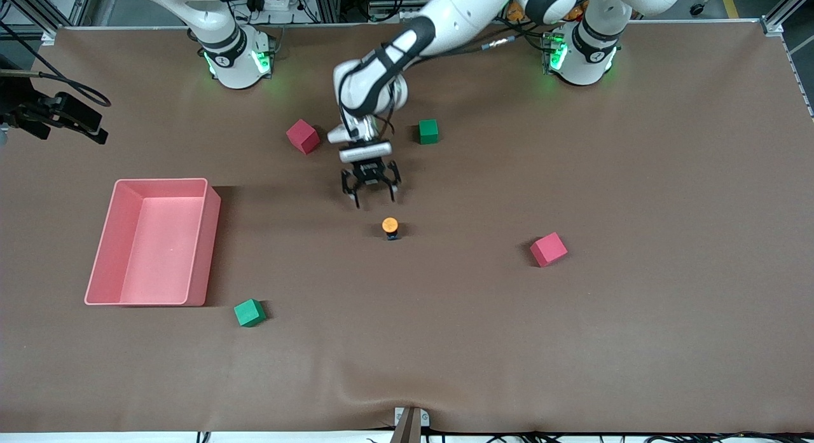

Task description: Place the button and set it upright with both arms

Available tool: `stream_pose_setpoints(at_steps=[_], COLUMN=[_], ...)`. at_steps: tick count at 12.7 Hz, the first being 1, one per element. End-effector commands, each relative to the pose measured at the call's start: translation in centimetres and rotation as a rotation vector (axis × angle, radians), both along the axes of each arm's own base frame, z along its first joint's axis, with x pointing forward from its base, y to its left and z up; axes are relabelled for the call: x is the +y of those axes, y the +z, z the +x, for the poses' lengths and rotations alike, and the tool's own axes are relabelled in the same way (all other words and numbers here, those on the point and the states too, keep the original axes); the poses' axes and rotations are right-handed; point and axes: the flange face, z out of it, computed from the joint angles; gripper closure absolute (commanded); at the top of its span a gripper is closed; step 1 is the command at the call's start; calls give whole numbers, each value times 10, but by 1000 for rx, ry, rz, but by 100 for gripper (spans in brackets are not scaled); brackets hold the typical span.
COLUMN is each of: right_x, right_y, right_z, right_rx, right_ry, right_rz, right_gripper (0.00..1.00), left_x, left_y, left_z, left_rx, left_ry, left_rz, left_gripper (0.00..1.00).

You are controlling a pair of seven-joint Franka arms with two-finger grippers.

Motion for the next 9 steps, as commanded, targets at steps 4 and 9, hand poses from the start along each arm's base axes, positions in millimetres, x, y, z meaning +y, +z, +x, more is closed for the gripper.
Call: stream_pose_setpoints(at_steps=[4, 9], right_x=[1, 1], right_y=[3, 2], right_z=[1, 1], right_rx=[0, 3], right_ry=[10, 10], right_rz=[0, -1], right_gripper=[0, 0], left_x=[-7, 114], left_y=[202, 367], left_z=[-20, 65], left_rx=[283, 557], left_ry=[57, 83], left_rz=[-142, -29], left_gripper=[0, 0])
